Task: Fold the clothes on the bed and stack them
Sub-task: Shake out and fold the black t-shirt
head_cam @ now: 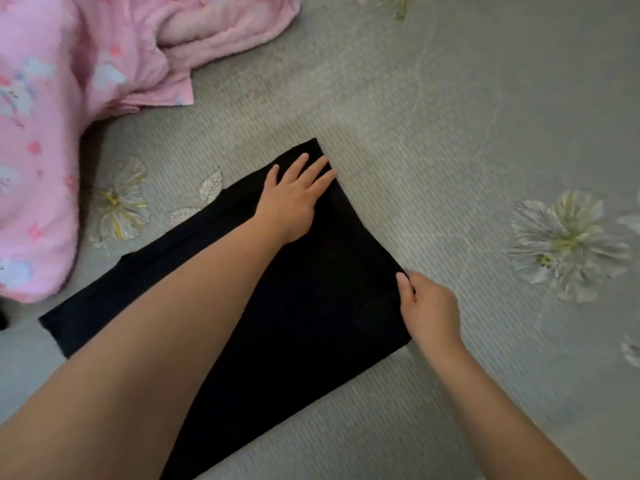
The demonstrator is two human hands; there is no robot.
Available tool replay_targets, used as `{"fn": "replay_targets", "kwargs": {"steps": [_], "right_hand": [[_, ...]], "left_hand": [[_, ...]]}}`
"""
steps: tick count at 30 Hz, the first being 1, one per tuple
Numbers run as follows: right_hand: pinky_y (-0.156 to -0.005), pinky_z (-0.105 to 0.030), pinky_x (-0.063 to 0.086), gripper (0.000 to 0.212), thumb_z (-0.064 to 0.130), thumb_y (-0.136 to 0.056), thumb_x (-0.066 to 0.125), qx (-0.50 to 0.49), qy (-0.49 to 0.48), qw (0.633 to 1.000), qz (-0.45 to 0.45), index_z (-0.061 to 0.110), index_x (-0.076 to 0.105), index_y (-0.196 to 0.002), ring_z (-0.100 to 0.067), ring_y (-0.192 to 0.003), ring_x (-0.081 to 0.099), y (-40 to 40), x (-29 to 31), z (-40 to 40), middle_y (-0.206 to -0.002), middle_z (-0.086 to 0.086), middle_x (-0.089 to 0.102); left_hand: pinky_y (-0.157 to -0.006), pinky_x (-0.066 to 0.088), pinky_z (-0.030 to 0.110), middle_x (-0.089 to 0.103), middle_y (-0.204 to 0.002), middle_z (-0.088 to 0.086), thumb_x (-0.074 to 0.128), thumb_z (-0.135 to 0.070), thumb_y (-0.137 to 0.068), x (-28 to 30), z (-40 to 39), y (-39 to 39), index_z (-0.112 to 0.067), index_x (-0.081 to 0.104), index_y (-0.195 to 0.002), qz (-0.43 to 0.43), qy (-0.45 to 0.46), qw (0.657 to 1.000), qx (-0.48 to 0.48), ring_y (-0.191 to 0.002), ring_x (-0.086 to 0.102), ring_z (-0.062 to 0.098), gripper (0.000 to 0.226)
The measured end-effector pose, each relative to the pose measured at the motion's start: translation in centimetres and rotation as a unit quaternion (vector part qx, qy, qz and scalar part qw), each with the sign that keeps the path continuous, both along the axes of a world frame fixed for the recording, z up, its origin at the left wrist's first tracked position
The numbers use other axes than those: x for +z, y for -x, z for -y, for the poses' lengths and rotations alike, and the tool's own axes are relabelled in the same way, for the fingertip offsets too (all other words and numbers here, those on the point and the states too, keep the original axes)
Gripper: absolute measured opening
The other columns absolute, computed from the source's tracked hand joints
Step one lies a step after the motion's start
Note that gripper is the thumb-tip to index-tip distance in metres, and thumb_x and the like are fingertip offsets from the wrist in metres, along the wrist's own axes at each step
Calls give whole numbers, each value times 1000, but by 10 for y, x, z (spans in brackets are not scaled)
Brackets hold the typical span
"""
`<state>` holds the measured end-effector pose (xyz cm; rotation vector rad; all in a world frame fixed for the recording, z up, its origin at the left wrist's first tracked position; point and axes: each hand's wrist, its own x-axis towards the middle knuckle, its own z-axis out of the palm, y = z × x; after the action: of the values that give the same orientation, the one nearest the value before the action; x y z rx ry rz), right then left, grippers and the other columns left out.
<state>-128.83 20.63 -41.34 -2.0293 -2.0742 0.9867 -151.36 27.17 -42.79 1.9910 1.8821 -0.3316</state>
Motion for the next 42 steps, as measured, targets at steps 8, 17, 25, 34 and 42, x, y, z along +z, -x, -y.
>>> {"fn": "replay_targets", "kwargs": {"steps": [8,17,25,34,42], "right_hand": [[-76,-32,36,46,33,-98,31,-30,44,998,24,19,28,-55,-15,-58,41,2,-1,-6,-55,6,38],[-82,-31,23,26,30,-89,57,-23,6,1000,17,13,64,-106,-24,-85,59,-13,7,-14,-91,-5,68],[-72,-30,15,7,1,-70,64,-79,-289,952,54,3,68,-75,-30,-65,56,-35,59,-78,-69,-12,61],[-73,-32,23,20,4,-50,79,120,-284,951,7,12,68,-65,-20,-55,59,-1,89,65,-59,0,60],[-65,-27,23,27,-2,-42,82,170,-201,965,2,15,64,-53,-15,-47,52,53,39,187,-51,2,54]], "left_hand": [[-112,-5,49,1,-155,1,53,-10,-83,12,-26,-3,-20,25,-142,-59,4,984,-170,-142,-7,23,66],[-107,18,44,50,-129,19,56,-6,-80,42,-26,13,3,59,-110,-56,-24,969,-240,-132,33,33,32],[-65,27,32,55,-63,18,64,9,-52,91,-35,-17,2,55,-65,-49,-254,952,-166,-64,59,34,17],[-68,29,35,60,-70,17,39,-10,-72,108,72,47,2,61,-80,-28,-211,952,-219,-79,37,26,27],[-76,32,32,59,-61,9,38,-6,-65,76,170,88,-6,65,-64,-87,-198,951,-223,-76,49,25,27]]}}
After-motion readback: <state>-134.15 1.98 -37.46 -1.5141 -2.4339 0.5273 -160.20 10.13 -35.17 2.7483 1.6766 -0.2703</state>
